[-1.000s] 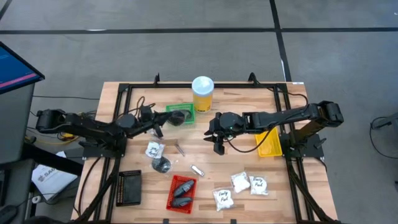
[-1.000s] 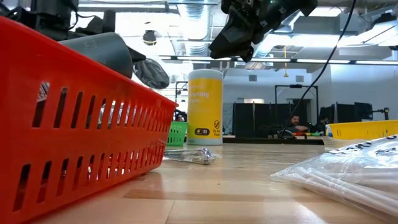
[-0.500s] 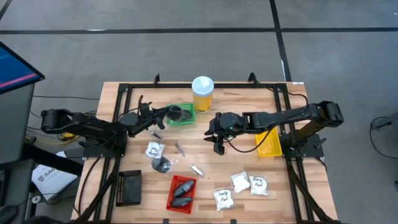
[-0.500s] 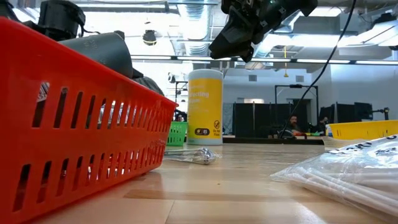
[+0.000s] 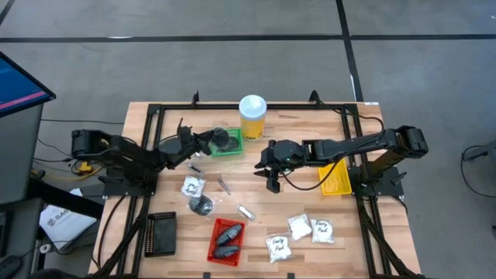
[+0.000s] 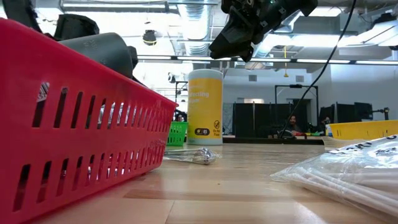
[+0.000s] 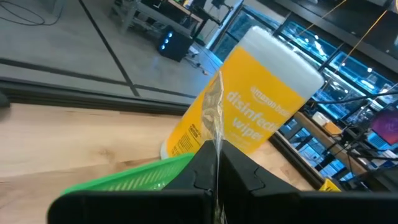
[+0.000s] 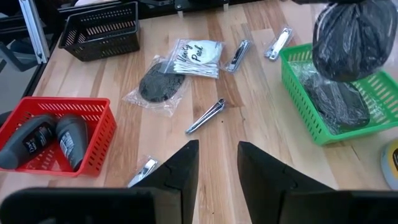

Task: Pick & Place Travel size toiletries
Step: Put the black hairbrush into the green bin

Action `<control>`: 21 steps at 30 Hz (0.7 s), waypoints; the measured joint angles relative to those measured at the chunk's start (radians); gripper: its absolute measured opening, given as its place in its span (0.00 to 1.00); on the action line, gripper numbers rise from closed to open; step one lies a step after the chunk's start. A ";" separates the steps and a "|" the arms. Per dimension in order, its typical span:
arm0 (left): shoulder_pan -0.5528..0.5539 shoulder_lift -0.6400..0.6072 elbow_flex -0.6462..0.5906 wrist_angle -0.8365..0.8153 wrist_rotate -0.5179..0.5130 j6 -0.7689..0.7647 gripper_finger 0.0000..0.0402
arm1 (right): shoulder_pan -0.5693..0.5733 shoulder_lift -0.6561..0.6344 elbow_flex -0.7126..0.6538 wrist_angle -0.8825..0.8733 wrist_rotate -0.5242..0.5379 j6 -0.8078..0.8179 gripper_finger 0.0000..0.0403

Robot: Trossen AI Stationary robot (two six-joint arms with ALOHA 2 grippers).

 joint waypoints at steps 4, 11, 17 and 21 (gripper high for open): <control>0.005 0.044 0.038 0.001 -0.006 0.000 0.01 | 0.000 0.000 0.000 -0.002 0.000 0.000 0.25; 0.005 0.084 0.061 -0.001 -0.006 0.000 0.04 | 0.000 0.001 0.000 -0.018 0.000 0.000 0.25; 0.005 0.107 0.061 -0.002 -0.002 -0.007 0.12 | 0.000 0.001 0.000 -0.018 0.000 -0.002 0.25; 0.005 0.108 0.061 -0.007 0.007 -0.007 0.20 | 0.000 0.001 0.000 -0.018 0.000 -0.002 0.25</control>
